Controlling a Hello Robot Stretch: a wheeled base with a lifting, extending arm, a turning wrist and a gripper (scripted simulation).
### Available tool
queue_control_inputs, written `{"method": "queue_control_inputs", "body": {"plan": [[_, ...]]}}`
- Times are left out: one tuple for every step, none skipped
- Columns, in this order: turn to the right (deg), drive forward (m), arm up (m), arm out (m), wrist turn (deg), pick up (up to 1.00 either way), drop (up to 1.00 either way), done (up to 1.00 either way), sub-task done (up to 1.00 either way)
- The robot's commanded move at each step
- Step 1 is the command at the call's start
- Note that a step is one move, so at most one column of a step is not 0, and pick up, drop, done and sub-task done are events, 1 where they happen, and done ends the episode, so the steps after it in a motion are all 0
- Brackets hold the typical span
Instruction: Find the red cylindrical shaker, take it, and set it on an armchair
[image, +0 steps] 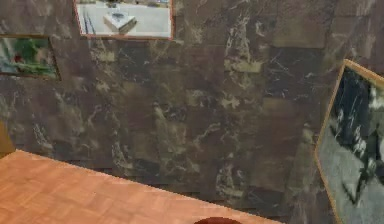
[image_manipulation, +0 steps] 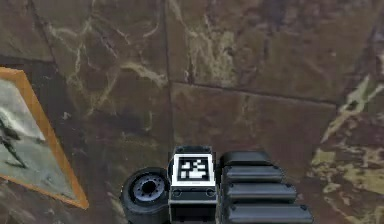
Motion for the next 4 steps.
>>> {"method": "queue_control_inputs", "body": {"plan": [[0.0, 0.4, 0.0, 0.0, 0.0, 0.0, 0.0, 0.0, 0.0], [-45.0, 0.0, 0.0, 0.0, 0.0, 0.0, 0.0, 0.0, 0.0], [-21.0, 0.0, 0.0, 0.0, 0.0, 0.0, 0.0, 0.0, 0.0], [0.0, 0.6, 0.0, 0.0, 0.0, 0.0, 0.0, 0.0, 0.0]]}}
